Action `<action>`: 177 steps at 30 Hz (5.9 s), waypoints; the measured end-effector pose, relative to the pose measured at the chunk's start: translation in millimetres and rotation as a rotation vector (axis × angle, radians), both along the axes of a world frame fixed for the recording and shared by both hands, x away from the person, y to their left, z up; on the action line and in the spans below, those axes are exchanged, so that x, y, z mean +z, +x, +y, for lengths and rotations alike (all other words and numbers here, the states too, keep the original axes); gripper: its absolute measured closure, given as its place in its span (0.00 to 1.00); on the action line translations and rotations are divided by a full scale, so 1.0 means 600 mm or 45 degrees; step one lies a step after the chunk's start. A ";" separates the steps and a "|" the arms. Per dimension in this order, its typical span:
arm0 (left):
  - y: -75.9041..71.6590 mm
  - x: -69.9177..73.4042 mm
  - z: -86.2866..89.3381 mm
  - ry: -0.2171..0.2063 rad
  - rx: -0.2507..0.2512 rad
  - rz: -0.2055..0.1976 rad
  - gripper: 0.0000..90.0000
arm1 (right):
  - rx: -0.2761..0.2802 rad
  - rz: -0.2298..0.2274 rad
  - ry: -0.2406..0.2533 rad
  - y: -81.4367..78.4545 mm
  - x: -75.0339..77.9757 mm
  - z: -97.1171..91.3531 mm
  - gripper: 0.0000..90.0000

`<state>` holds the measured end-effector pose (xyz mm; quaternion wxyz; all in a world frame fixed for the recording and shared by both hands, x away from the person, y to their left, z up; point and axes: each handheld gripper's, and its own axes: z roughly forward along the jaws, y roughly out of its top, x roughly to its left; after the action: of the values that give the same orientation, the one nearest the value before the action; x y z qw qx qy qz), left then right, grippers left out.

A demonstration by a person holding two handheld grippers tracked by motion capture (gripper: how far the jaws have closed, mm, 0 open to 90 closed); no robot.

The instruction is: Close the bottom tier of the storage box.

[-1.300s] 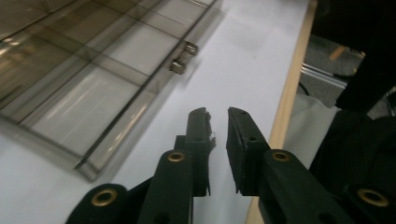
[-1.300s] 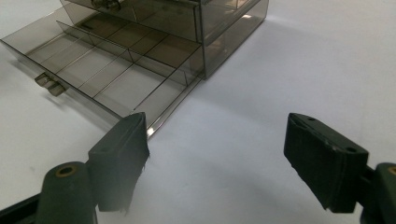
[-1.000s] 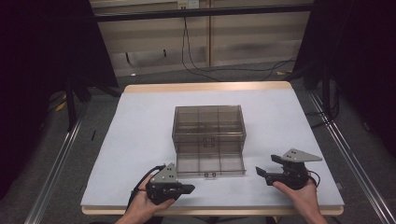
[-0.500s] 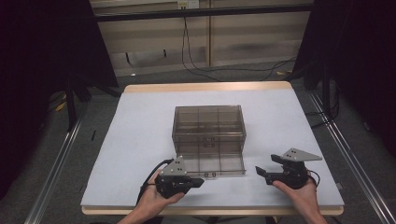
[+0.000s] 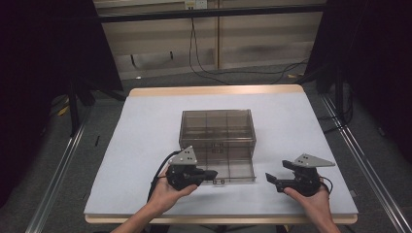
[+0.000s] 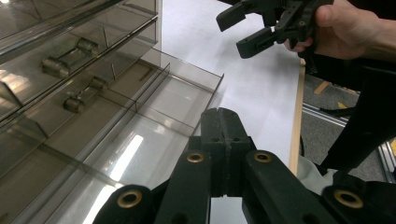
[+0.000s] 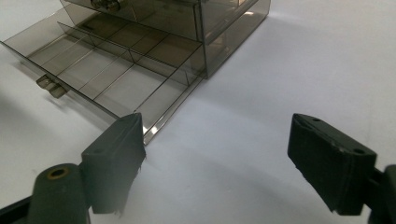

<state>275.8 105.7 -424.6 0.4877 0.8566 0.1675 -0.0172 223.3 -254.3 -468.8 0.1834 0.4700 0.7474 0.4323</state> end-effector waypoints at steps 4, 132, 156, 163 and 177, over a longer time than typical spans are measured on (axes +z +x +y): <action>0.015 -0.009 -0.015 -0.004 0.000 0.020 1.00 | 0.004 0.003 -0.005 0.001 -0.001 0.000 0.17; 0.041 -0.078 -0.049 0.168 0.027 0.018 1.00 | 0.010 0.048 0.016 0.001 -0.001 -0.001 0.16; 0.050 -0.075 -0.050 0.176 0.077 0.019 1.00 | 0.018 0.049 0.012 0.002 -0.001 -0.001 0.16; 0.052 -0.076 -0.048 0.174 0.077 0.014 1.00 | 0.016 0.057 0.015 0.002 -0.001 -0.001 0.16; 0.055 -0.076 -0.048 0.163 0.115 0.017 1.00 | 0.027 0.066 0.015 0.003 -0.001 -0.001 0.16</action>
<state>308.9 76.8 -470.4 0.4312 0.8774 0.2100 0.0099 224.9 -254.6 -469.4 0.1565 0.4744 0.7542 0.4263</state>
